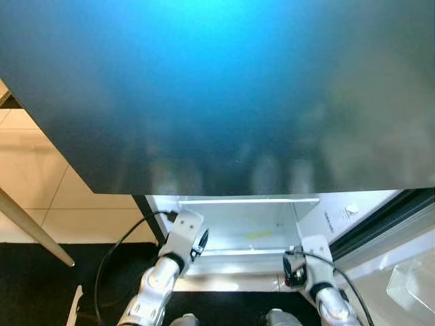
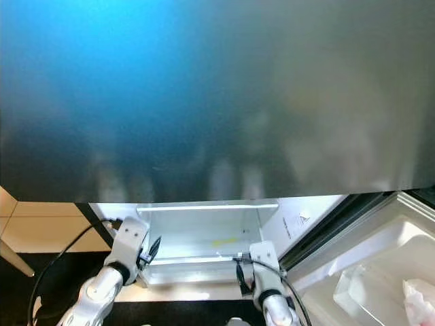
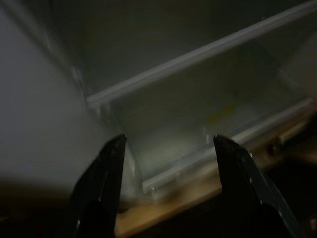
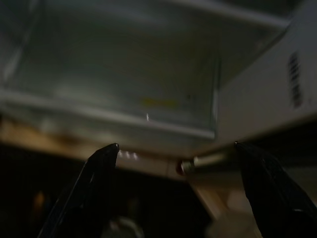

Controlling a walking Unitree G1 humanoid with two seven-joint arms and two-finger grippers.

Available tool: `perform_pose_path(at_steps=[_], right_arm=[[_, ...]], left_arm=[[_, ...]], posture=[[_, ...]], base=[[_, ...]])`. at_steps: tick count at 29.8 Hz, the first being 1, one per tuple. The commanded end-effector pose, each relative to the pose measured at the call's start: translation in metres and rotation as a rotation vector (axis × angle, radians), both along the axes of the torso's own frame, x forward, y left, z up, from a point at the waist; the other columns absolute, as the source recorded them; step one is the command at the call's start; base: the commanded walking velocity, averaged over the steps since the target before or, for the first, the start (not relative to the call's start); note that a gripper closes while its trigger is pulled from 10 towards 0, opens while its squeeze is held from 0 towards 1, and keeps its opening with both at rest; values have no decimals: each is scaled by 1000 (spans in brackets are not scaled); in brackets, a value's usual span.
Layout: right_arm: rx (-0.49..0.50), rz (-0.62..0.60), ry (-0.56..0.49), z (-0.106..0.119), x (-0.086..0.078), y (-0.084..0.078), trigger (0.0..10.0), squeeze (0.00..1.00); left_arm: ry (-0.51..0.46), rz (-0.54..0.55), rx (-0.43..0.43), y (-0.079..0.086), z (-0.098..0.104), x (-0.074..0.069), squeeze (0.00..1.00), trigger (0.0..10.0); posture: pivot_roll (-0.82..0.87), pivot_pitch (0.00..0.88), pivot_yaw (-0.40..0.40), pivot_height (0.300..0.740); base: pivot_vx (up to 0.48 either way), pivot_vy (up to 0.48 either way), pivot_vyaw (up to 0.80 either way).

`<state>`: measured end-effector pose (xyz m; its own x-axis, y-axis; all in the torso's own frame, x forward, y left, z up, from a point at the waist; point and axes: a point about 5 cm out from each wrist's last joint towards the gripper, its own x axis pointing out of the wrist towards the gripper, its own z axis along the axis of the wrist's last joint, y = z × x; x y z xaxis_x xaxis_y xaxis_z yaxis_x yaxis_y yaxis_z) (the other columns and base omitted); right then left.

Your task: Restocking fridge

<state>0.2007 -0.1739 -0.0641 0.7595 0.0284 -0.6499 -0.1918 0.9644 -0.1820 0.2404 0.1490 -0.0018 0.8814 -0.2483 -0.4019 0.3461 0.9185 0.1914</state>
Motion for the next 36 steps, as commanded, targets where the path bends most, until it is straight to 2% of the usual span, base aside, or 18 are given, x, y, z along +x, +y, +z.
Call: perform_pose_path(at_steps=[1,5,8,11,12,13,16,20,29,36], right_arm=[[-43,24,65,-10,-15,-5,10000,0],[-83,24,206,-26,-46,-16,10000,0],[-83,16,221,-28,-50,-18,10000,0],[-53,-26,267,-33,-62,-22,10000,0],[-53,-26,267,-33,-62,-22,10000,0],[-23,-82,278,-34,-65,-24,10000,0],[-26,-135,300,-35,-67,-29,10000,0],[-6,-179,297,-34,-67,-33,10000,0],[3,-195,267,-32,-62,-36,10000,0],[-9,-209,288,-34,-69,-40,10000,0]], left_arm=[[72,17,49,11,-15,-12,0,10000],[234,90,91,29,-46,-34,0,10000],[256,105,95,32,-50,-37,0,10000],[356,147,117,39,-65,-53,0,10000],[356,147,117,39,-65,-53,0,10000],[406,164,118,43,-72,-61,0,10000],[439,187,126,50,-76,-68,0,10000],[455,201,128,55,-78,-70,0,10000],[468,189,171,56,-80,-70,0,10000],[472,181,182,55,-81,-71,0,10000]], posture=[[-42,114,-41,740],[-40,109,-42,740],[-40,108,-42,740],[-48,98,-39,740],[-48,98,-39,740],[-54,93,-34,740],[-62,84,-27,740],[-73,74,-25,740],[-85,56,-25,740],[-85,48,-25,740]], base=[[0,0,0],[0,0,0],[0,0,0],[0,0,0],[0,0,0],[0,0,0],[0,0,0],[0,0,0],[0,0,0],[0,0,0]])
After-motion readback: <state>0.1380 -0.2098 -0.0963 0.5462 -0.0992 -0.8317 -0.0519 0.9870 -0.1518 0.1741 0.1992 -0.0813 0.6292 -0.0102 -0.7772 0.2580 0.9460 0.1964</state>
